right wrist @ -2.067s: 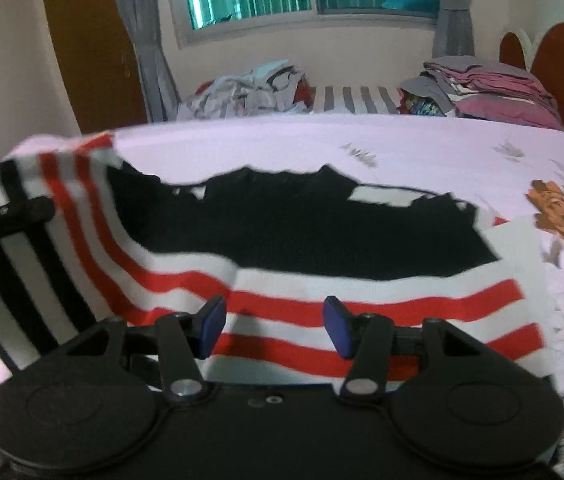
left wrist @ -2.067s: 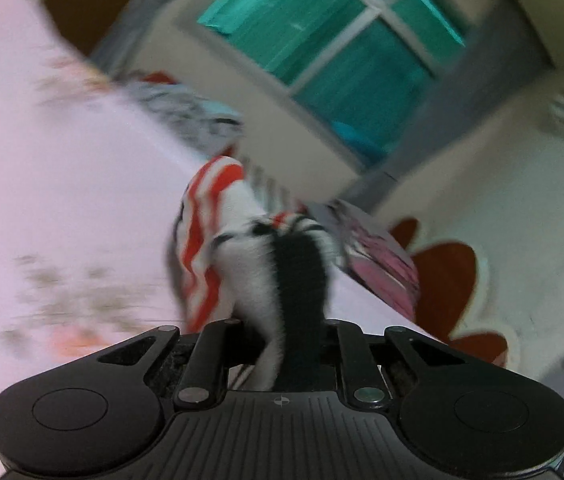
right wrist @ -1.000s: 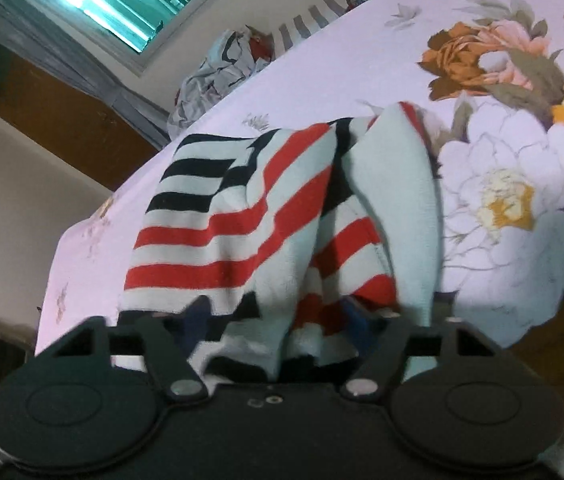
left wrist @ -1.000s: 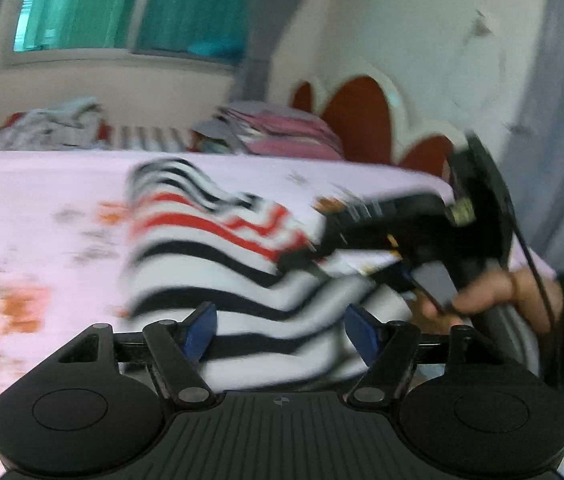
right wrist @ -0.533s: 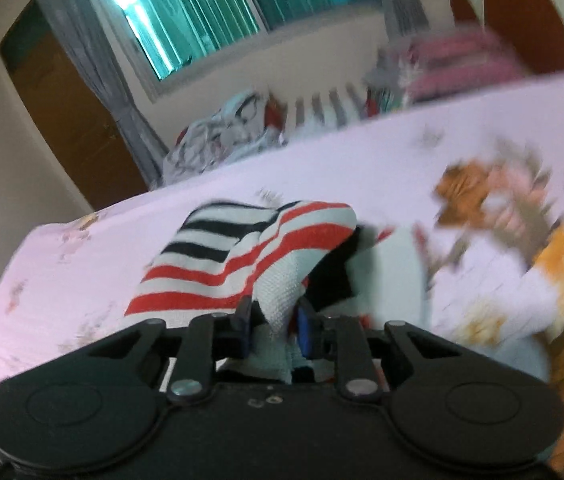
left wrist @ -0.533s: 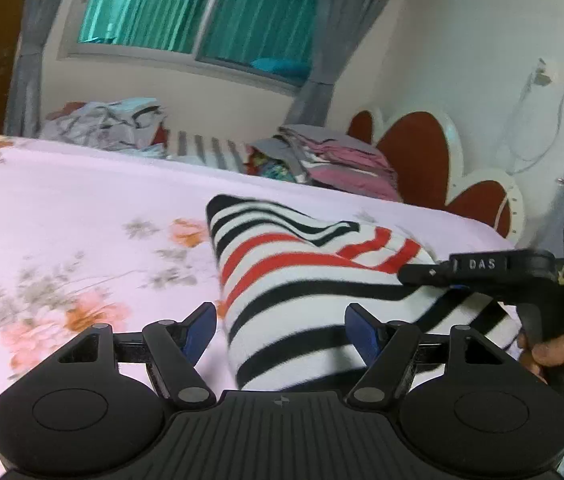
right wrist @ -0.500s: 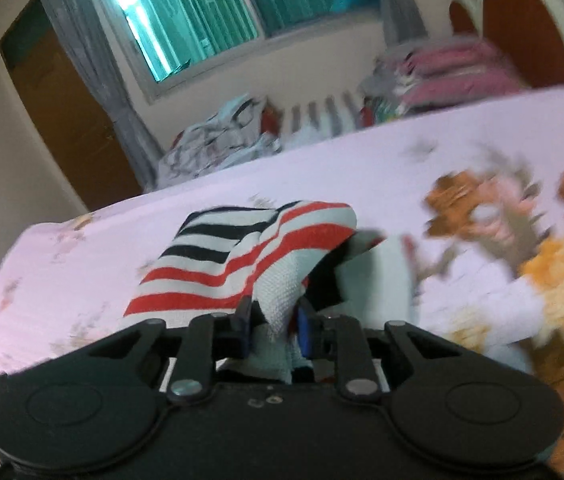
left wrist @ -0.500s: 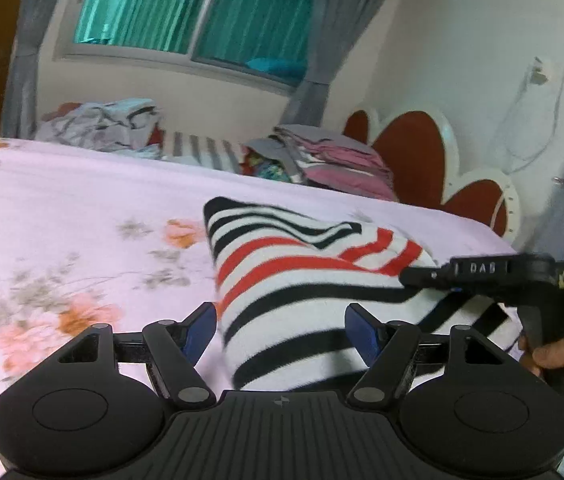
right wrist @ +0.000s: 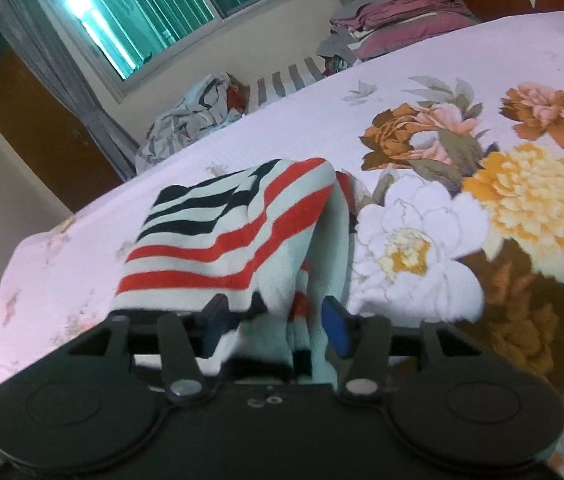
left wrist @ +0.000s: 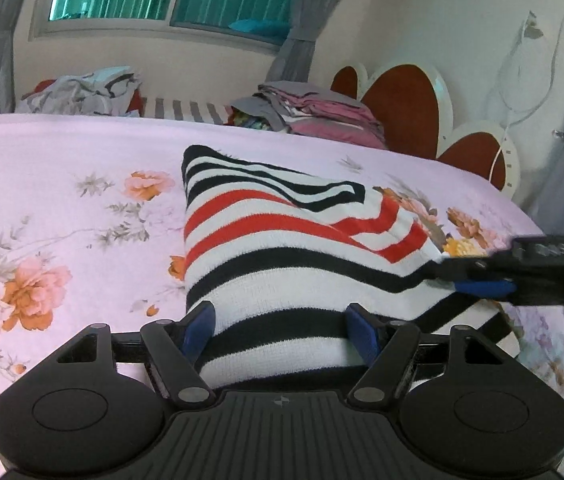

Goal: Fold small clothes

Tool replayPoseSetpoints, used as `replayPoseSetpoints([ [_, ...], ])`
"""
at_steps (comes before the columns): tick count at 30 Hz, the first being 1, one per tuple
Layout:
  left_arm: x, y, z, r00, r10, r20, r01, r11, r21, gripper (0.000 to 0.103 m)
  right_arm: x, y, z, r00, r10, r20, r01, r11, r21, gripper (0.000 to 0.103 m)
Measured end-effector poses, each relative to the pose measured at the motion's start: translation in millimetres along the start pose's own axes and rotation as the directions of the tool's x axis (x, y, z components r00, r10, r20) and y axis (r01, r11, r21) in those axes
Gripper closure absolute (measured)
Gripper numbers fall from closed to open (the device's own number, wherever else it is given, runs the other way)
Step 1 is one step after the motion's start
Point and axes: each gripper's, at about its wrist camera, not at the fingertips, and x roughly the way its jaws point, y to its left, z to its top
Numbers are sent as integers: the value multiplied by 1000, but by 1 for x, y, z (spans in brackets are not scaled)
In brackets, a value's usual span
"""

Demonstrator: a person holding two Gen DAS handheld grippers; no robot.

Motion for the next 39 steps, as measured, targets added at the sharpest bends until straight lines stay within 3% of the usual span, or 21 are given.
replayPoseSetpoints([
  [3,-1,-1,-1,1000,2,3,-2,1000,10,33,-12,-3,-15,1000,-4,-22,4,1000,-11,53],
  [5,-2,0,-1,1000,2,3,-2,1000,17,33,-19,-5,-25,999,2,-34,-2,1000,-1,59],
  [7,-2,1,-2,1000,8,0,-8,1000,25,33,-24,-8,-35,999,13,-43,-12,1000,16,75],
  [10,1,6,-4,1000,24,-14,-23,999,28,32,-25,-8,-45,998,31,-52,-28,998,54,82],
  [12,7,16,-6,998,22,-52,-23,1000,-19,31,-21,-6,-48,997,56,-55,-51,995,84,84],
  [14,14,31,-9,996,-17,-84,7,992,-126,30,-15,-4,-48,998,33,-57,-29,998,61,86],
  [16,16,29,-9,996,-18,-86,6,991,-130,30,-10,-12,-49,998,-12,-69,14,1000,26,83],
  [18,16,23,-10,997,-4,-83,-5,995,-99,30,-11,-25,-52,997,-12,-76,17,998,63,76],
  [21,13,23,-6,996,-1,-85,-8,994,-106,30,-20,-22,-51,998,-17,-68,20,999,47,73],
  [24,0,22,5,999,7,-38,-10,996,-87,30,-31,-14,-39,999,-10,-34,11,1000,29,72],
  [27,-9,24,20,1000,-9,0,9,995,-98,30,-38,-8,-19,1000,-16,25,16,1000,20,60],
  [32,8,18,48,1000,-18,21,20,996,-86,30,-19,10,19,996,-53,78,57,997,-52,65],
  [39,52,12,60,1000,12,-20,-13,998,-59,30,34,41,38,993,-105,44,111,979,-169,66],
])
